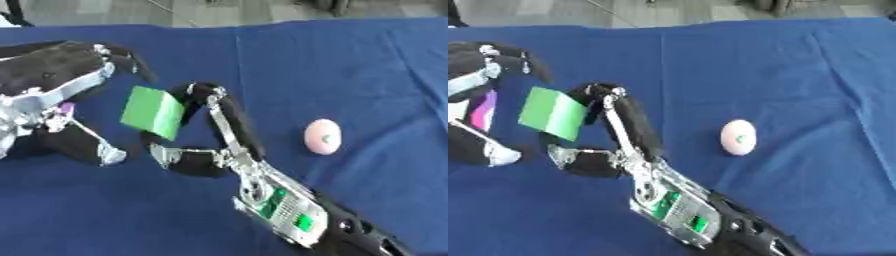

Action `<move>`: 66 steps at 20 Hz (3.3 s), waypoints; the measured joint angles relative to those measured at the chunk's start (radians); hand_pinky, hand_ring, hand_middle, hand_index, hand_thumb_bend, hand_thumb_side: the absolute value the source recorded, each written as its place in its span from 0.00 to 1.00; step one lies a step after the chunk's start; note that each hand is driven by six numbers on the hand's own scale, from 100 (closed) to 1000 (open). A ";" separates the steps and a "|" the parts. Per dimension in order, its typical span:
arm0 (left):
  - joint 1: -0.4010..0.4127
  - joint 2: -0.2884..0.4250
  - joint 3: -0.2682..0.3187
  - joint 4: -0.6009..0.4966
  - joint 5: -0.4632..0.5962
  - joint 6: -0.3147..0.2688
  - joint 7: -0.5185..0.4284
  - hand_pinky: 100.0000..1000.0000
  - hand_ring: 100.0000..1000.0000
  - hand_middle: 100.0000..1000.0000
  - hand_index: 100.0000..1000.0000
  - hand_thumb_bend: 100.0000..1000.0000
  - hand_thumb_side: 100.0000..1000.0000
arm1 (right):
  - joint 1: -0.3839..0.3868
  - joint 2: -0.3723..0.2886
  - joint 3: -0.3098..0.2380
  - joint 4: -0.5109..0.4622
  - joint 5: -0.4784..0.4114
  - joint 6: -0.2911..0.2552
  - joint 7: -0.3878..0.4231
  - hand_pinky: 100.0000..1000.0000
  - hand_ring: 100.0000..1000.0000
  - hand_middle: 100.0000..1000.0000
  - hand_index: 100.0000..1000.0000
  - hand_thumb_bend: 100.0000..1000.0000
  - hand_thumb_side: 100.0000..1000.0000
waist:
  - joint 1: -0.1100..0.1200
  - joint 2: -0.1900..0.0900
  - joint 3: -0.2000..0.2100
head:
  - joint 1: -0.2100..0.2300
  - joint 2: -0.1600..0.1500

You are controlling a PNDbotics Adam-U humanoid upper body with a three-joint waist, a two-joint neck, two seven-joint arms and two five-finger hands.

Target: Pick up the objects with one hand, pass them to the other hand, and then place them into the box on the other side of the table.

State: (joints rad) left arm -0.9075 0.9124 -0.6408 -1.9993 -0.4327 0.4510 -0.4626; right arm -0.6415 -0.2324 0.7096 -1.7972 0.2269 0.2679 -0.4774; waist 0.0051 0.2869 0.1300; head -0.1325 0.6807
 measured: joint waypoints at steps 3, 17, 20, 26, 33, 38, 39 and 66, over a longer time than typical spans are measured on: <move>0.014 0.003 0.028 0.000 -0.051 -0.018 -0.050 0.86 0.84 0.78 0.83 0.48 0.00 | 0.002 -0.015 -0.001 -0.028 -0.006 0.007 0.011 0.77 0.41 0.43 0.55 0.00 0.07 | -0.001 0.003 0.000 | -0.002 0.000; -0.050 -0.054 0.077 0.002 -0.262 -0.157 -0.182 0.81 0.80 0.81 0.85 0.53 0.00 | 0.004 -0.027 -0.001 -0.029 0.028 0.031 0.086 0.76 0.41 0.43 0.55 0.00 0.00 | -0.006 0.005 0.009 | -0.006 0.003; -0.064 -0.077 0.063 0.003 -0.282 -0.166 -0.186 0.81 0.80 0.81 0.85 0.53 0.00 | -0.001 -0.025 -0.001 -0.008 0.047 0.037 0.061 0.76 0.41 0.43 0.55 0.00 0.00 | -0.006 0.005 0.012 | -0.006 0.003; -0.070 -0.097 0.039 0.005 -0.289 -0.161 -0.214 0.80 0.80 0.81 0.85 0.52 0.00 | -0.002 -0.011 -0.005 0.017 0.072 0.055 -0.001 0.75 0.41 0.43 0.55 0.00 0.02 | -0.006 0.007 0.013 | -0.005 0.002; -0.079 -0.113 0.025 0.005 -0.289 -0.132 -0.238 0.78 0.78 0.77 0.83 0.50 0.00 | -0.007 0.002 0.007 0.033 0.072 0.059 -0.078 0.75 0.41 0.43 0.55 0.00 0.05 | -0.007 0.011 0.019 | -0.005 -0.001; -0.086 -0.128 0.016 0.005 -0.300 -0.100 -0.211 0.76 0.77 0.77 0.83 0.47 0.00 | -0.010 0.009 0.013 0.035 0.053 0.052 -0.097 0.76 0.41 0.43 0.55 0.00 0.08 | -0.007 0.013 0.019 | -0.005 -0.006; -0.086 -0.131 0.013 0.005 -0.305 -0.092 -0.203 0.76 0.77 0.77 0.83 0.46 0.00 | -0.010 0.009 0.013 0.035 0.048 0.052 -0.098 0.76 0.41 0.43 0.55 0.00 0.09 | -0.007 0.014 0.019 | -0.006 -0.006; -0.088 -0.156 -0.022 0.006 -0.296 -0.019 -0.171 0.73 0.69 0.63 0.72 0.35 0.00 | -0.011 0.007 0.015 0.022 -0.002 0.042 -0.078 0.77 0.41 0.43 0.55 0.00 0.10 | -0.007 0.022 0.019 | -0.002 -0.015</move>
State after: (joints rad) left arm -0.9954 0.7566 -0.6632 -1.9937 -0.7284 0.4316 -0.6340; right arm -0.6521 -0.2257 0.7243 -1.7756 0.2250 0.3094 -0.5558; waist -0.0017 0.3093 0.1492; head -0.1346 0.6657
